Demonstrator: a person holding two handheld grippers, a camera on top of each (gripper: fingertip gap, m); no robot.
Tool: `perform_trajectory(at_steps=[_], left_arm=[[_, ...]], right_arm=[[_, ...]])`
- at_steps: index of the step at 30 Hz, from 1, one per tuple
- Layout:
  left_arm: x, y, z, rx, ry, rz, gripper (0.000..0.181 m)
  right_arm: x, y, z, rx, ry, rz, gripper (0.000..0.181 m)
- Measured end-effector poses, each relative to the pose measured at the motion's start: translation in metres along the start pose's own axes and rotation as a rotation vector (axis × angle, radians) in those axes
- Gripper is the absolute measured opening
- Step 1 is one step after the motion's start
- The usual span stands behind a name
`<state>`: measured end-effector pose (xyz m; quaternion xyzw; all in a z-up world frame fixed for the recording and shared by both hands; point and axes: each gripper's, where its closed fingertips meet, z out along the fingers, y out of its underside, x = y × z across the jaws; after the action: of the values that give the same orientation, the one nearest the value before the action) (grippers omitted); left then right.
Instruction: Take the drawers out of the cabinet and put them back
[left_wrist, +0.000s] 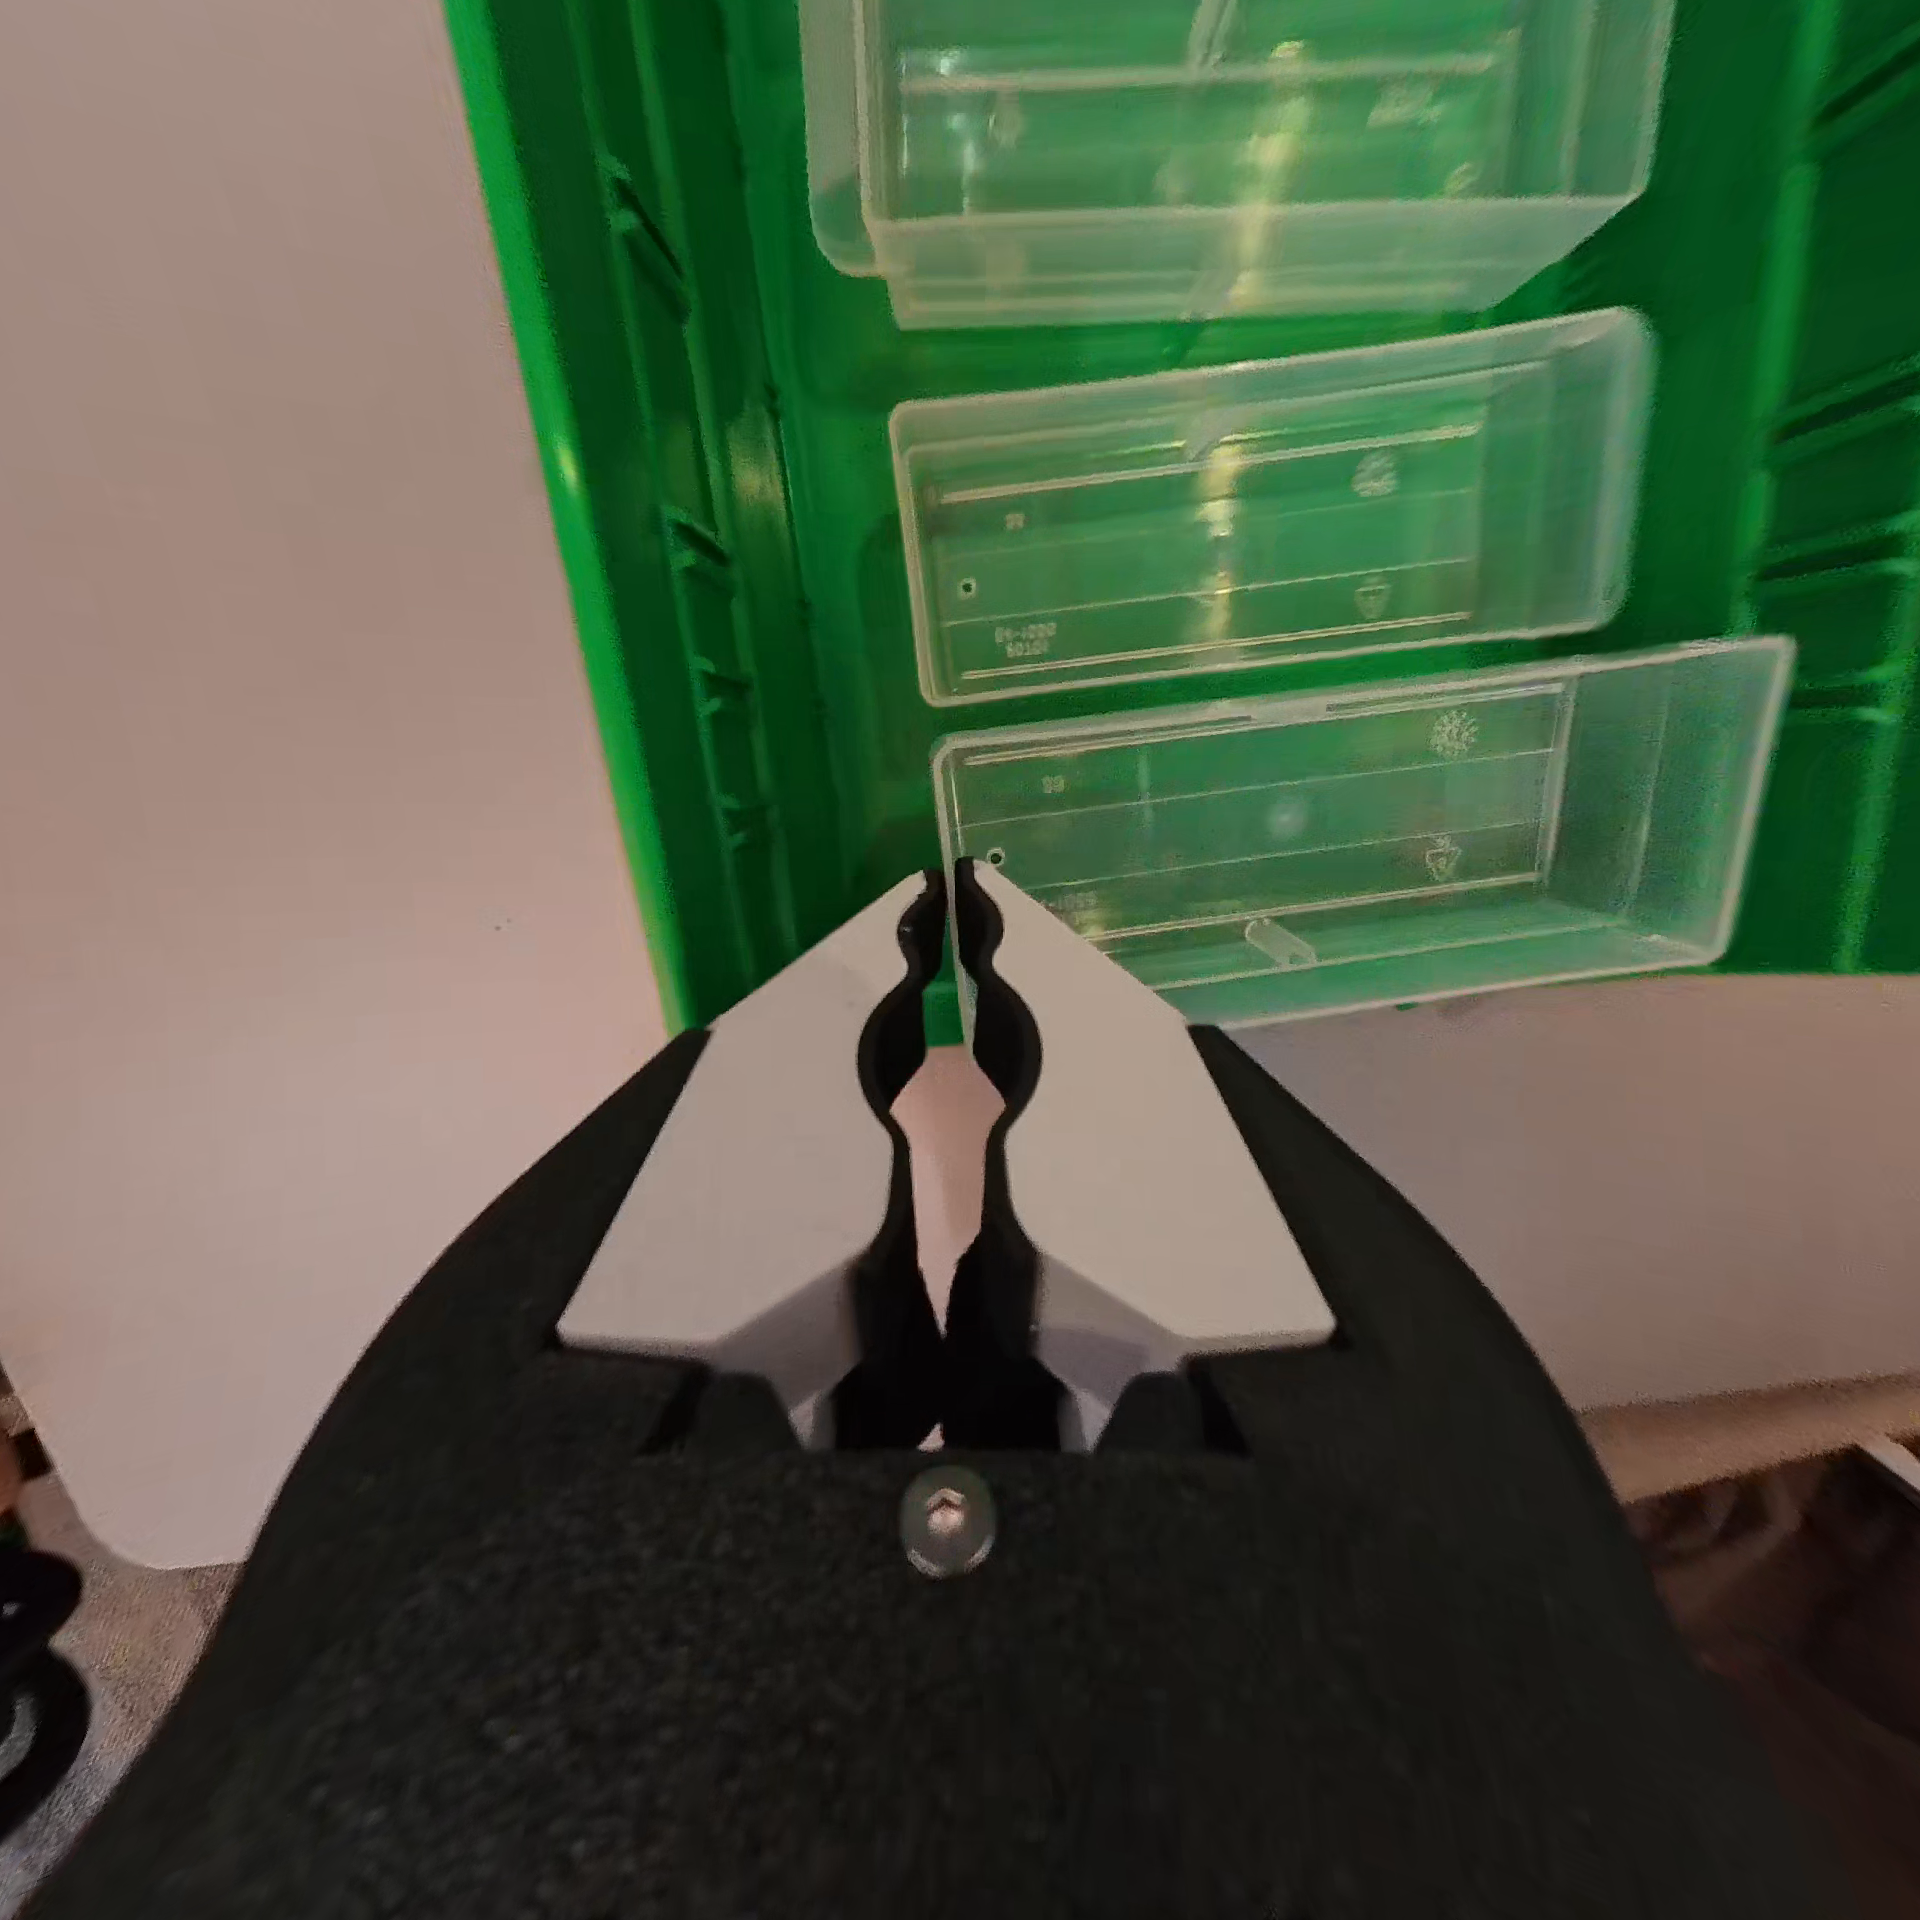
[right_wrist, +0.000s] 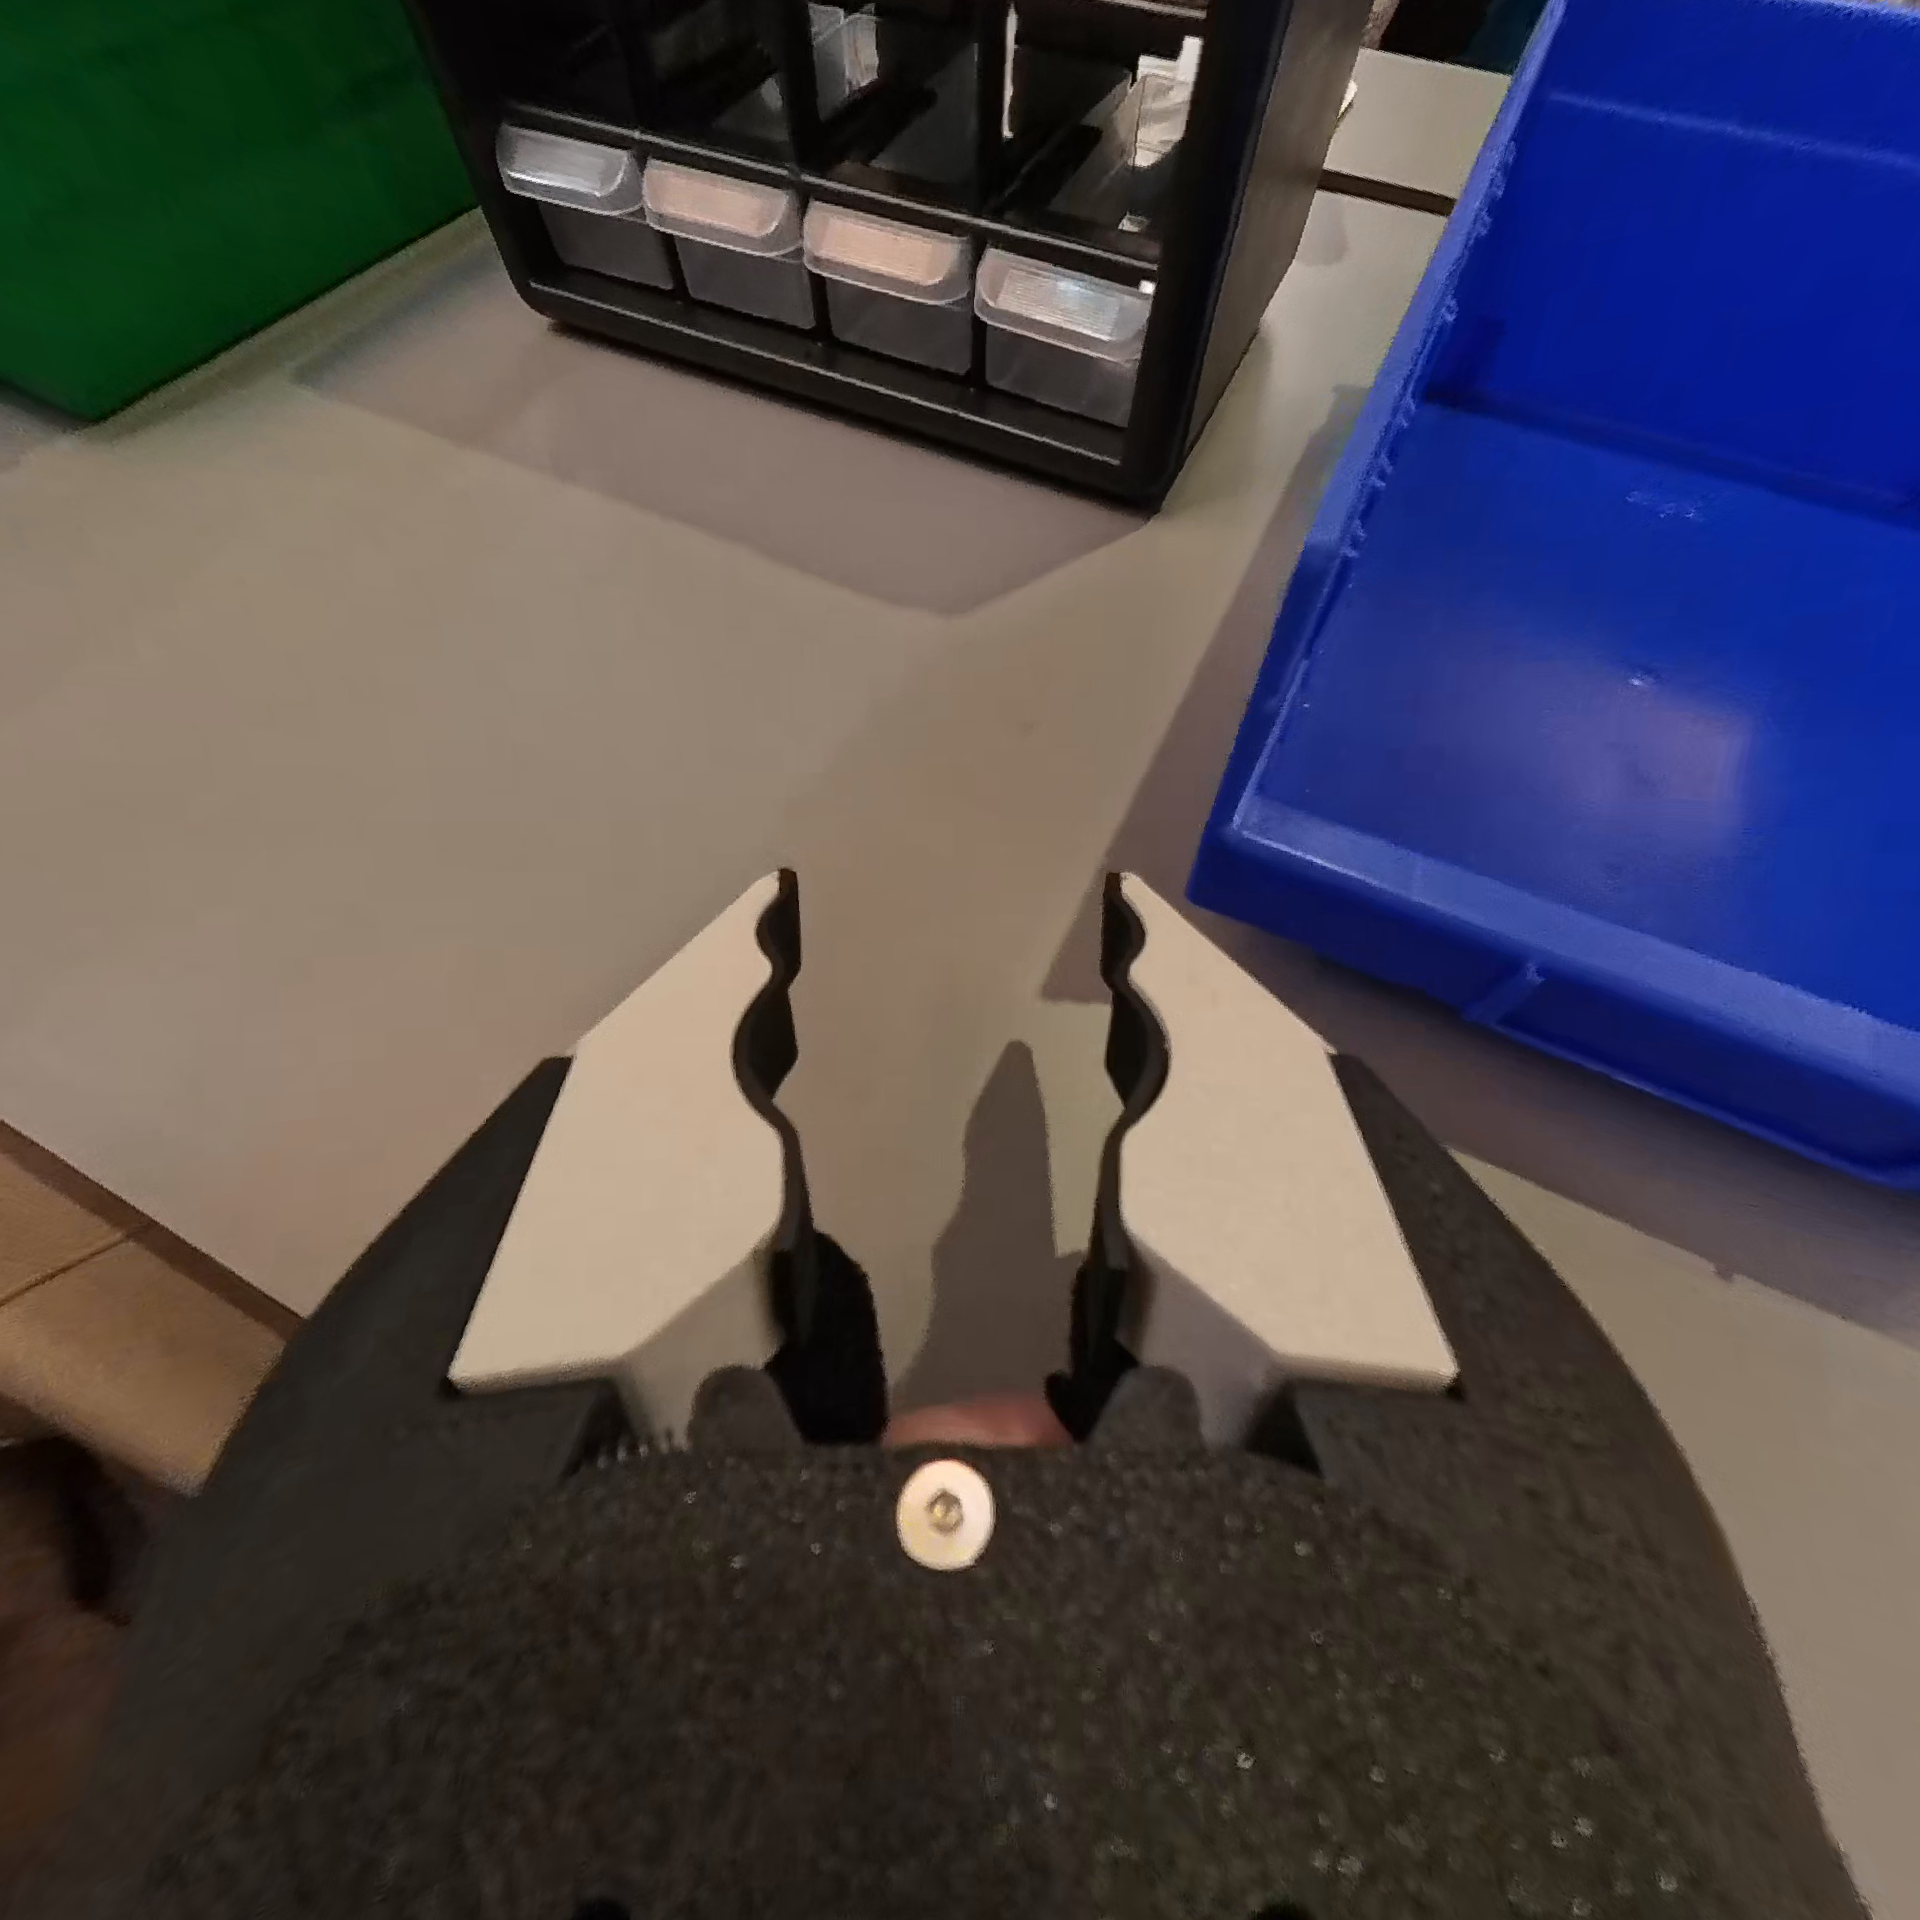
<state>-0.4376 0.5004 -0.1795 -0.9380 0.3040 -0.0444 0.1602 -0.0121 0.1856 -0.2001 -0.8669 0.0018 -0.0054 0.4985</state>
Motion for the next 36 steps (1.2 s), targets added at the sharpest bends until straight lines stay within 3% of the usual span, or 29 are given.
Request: perform_trajectory(at_steps=[4,7,11,14,16,19,23,27,31,36], left_arm=[[-0.006,-0.007,-0.038,0.073,0.013,0.059,0.0],[0.008,-0.02,-0.069,0.142,0.089,0.158,0.0],[0.061,-0.041,-0.101,0.199,0.225,0.417,0.0],[0.12,-0.053,-0.103,0.193,0.293,0.645,0.0],[0.166,-0.058,-0.097,0.18,0.34,0.78,0.0],[0.248,-0.043,-0.077,0.106,0.452,0.976,0.0],[0.314,-0.027,-0.012,-0.032,0.402,1.203,0.0],[0.338,-0.028,0.032,-0.088,0.391,1.241,0.0],[0.345,-0.031,0.048,-0.099,0.389,1.205,0.0],[0.344,-0.027,0.061,-0.125,0.369,1.226,0.0]], right_arm=[[-0.004,0.0,-0.003,0.003,0.019,-0.04,0.057],[-0.012,-0.004,-0.008,0.019,0.026,-0.063,0.057],[-0.03,-0.01,-0.017,0.043,0.033,-0.088,0.058],[-0.048,-0.015,-0.023,0.064,0.044,-0.119,0.057],[-0.059,-0.018,-0.027,0.081,0.059,-0.115,0.057],[-0.078,-0.021,-0.029,0.105,0.079,-0.075,0.057],[-0.1,-0.015,-0.027,0.15,0.1,0.121,0.054],[-0.12,-0.007,-0.028,0.162,0.072,0.119,0.056],[-0.124,0.001,-0.025,0.108,0.116,0.017,0.057],[-0.147,0.003,-0.015,0.108,0.043,0.131,0.057]])
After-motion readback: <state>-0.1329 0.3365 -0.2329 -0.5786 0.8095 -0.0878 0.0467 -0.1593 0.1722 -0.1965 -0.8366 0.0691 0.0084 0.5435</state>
